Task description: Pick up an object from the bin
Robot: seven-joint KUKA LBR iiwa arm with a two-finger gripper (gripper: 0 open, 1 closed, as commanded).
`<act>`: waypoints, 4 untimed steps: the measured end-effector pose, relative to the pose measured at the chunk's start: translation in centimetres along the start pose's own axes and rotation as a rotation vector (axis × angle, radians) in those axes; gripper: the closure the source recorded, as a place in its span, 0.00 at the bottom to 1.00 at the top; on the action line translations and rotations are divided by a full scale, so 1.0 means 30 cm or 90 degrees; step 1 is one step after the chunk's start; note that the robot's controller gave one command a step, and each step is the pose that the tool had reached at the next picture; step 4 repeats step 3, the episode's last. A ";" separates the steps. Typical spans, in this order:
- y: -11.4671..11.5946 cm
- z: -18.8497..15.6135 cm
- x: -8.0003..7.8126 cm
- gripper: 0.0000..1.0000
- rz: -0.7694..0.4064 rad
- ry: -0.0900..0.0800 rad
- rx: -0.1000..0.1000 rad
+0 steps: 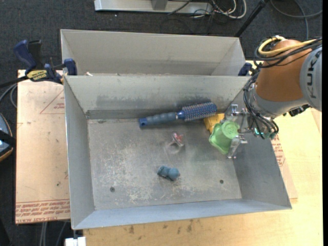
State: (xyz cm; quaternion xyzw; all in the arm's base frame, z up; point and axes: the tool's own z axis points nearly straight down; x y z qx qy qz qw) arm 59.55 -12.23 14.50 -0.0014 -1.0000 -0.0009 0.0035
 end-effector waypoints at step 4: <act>-0.030 -0.348 0.055 1.00 0.062 -0.012 0.002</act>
Offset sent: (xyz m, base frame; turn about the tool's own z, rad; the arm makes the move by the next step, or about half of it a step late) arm -0.0068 -0.0058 -0.0672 0.0507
